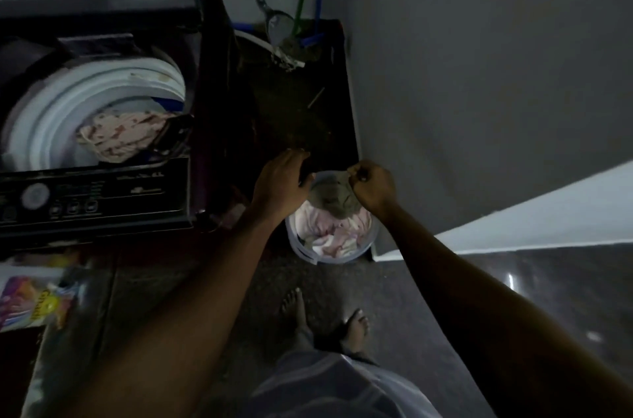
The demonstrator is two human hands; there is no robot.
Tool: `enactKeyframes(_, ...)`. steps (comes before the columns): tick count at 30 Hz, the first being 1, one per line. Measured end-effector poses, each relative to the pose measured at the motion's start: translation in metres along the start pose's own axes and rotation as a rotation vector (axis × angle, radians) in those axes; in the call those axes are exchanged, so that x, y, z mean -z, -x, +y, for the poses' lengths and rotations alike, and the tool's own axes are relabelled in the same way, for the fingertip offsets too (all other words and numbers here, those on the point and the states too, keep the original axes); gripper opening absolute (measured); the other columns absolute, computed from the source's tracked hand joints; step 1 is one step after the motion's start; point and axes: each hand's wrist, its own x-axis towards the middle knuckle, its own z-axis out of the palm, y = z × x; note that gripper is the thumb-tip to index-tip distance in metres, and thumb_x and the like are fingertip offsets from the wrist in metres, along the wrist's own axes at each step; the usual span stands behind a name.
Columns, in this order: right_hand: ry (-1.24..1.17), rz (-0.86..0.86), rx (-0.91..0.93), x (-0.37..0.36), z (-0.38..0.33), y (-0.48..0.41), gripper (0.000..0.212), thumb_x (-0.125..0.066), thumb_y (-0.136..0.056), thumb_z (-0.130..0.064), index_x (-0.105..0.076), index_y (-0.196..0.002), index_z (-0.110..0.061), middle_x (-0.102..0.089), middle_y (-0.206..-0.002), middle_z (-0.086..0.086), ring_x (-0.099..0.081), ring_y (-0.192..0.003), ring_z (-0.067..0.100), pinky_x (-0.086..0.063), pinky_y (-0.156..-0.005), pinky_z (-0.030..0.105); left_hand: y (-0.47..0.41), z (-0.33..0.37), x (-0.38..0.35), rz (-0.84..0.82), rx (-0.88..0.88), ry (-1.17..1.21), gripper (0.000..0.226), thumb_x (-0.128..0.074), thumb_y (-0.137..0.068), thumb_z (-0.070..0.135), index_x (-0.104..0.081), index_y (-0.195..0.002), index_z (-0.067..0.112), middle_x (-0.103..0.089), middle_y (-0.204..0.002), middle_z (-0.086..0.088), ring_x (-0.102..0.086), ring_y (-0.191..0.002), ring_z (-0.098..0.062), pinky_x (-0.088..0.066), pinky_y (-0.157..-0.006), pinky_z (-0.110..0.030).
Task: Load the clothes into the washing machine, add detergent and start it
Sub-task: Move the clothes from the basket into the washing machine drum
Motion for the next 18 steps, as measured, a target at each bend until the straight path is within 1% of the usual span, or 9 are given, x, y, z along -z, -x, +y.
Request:
enactKeyframes(1, -0.005, 0.003, -0.020, -0.004, 0.009, 0.001, 0.017, -0.059, -0.080, -0.009, -0.070, -0.088, -0.021, -0.073, -0.093, 0.005, -0.066, -0.088, 0.023, -0.040, -0.069, 0.015, -0.002, -0.004, -0.009, -0.014, -0.007, 0.006, 0.047, -0.062, -0.093, 0.029, -0.054, -0.135, 0.008, -0.056, -0.135, -0.013, -0.049, -0.129, -0.030, -0.038, -0.104, -0.037)
enactKeyframes(4, -0.051, 0.006, -0.051, -0.021, 0.037, 0.002, 0.016, -0.060, -0.080, -0.014, -0.067, -0.083, -0.029, -0.073, -0.094, 0.001, -0.065, -0.088, 0.018, -0.035, -0.065, 0.005, -0.010, -0.017, -0.042, -0.073, -0.054, 0.001, 0.044, -0.065, -0.090, 0.024, -0.058, -0.129, 0.004, -0.061, -0.126, -0.016, -0.056, -0.119, -0.034, -0.043, -0.097, -0.038)
enactKeyframes(5, -0.055, 0.010, -0.063, -0.029, 0.048, 0.000, 0.015, -0.061, -0.080, -0.015, -0.068, -0.084, -0.028, -0.073, -0.096, 0.000, -0.065, -0.091, 0.018, -0.037, -0.069, 0.007, -0.013, -0.021, -0.054, -0.089, -0.075, 0.006, 0.042, -0.066, -0.089, 0.023, -0.060, -0.126, 0.003, -0.063, -0.122, -0.017, -0.058, -0.115, -0.035, -0.044, -0.094, -0.039)
enactKeyframes(6, -0.049, 0.012, -0.080, -0.038, 0.059, -0.003, 0.013, -0.062, -0.080, -0.016, -0.069, -0.085, -0.026, -0.073, -0.097, 0.000, -0.065, -0.094, 0.019, -0.040, -0.073, 0.012, -0.014, -0.026, -0.067, -0.097, -0.086, 0.023, 0.041, -0.069, -0.086, 0.021, -0.062, -0.122, 0.003, -0.065, -0.118, -0.017, -0.060, -0.111, -0.036, -0.045, -0.092, -0.038)
enactKeyframes(8, -0.029, -0.001, -0.129, -0.057, 0.085, -0.011, 0.010, -0.063, -0.080, -0.017, -0.069, -0.086, -0.024, -0.073, -0.098, 0.001, -0.065, -0.096, 0.021, -0.043, -0.077, 0.020, -0.014, -0.038, -0.097, -0.104, -0.069, 0.084, 0.042, -0.072, -0.081, 0.022, -0.064, -0.118, 0.006, -0.067, -0.114, -0.014, -0.062, -0.107, -0.034, -0.046, -0.088, -0.034)
enactKeyframes(10, 0.010, -0.032, -0.163, -0.081, 0.117, -0.020, 0.012, -0.064, -0.081, -0.016, -0.070, -0.092, -0.018, -0.072, -0.101, 0.005, -0.064, -0.098, 0.024, -0.043, -0.078, 0.023, -0.011, -0.054, -0.131, -0.141, -0.027, 0.134, 0.045, -0.072, -0.079, 0.025, -0.063, -0.120, 0.008, -0.065, -0.118, -0.013, -0.060, -0.111, -0.033, -0.046, -0.092, -0.035)
enactKeyframes(12, 0.058, -0.077, -0.175, -0.106, 0.151, -0.025, 0.020, -0.065, -0.084, -0.015, -0.070, -0.103, -0.012, -0.070, -0.109, 0.007, -0.063, -0.103, 0.025, -0.040, -0.081, 0.022, -0.007, -0.074, -0.168, -0.199, 0.015, 0.144, 0.049, -0.071, -0.081, 0.024, -0.060, -0.125, 0.008, -0.063, -0.124, -0.013, -0.058, -0.117, -0.032, -0.046, -0.096, -0.037)
enactKeyframes(15, 0.109, -0.126, -0.189, -0.141, 0.202, -0.042, 0.028, -0.064, -0.087, -0.016, -0.066, -0.114, -0.010, -0.065, -0.118, 0.008, -0.059, -0.110, 0.024, -0.038, -0.089, 0.022, -0.003, -0.107, -0.227, -0.260, 0.062, 0.125, 0.050, -0.069, -0.085, 0.020, -0.055, -0.131, 0.008, -0.059, -0.130, -0.013, -0.053, -0.123, -0.031, -0.042, -0.101, -0.036)
enactKeyframes(18, 0.164, -0.152, -0.178, -0.172, 0.243, -0.068, 0.039, -0.064, -0.087, -0.017, -0.060, -0.124, -0.007, -0.059, -0.126, 0.014, -0.053, -0.118, 0.029, -0.037, -0.096, 0.028, -0.005, -0.136, -0.280, -0.286, 0.078, 0.104, 0.052, -0.068, -0.087, 0.021, -0.053, -0.135, 0.007, -0.056, -0.134, -0.015, -0.051, -0.126, -0.033, -0.040, -0.104, -0.038)
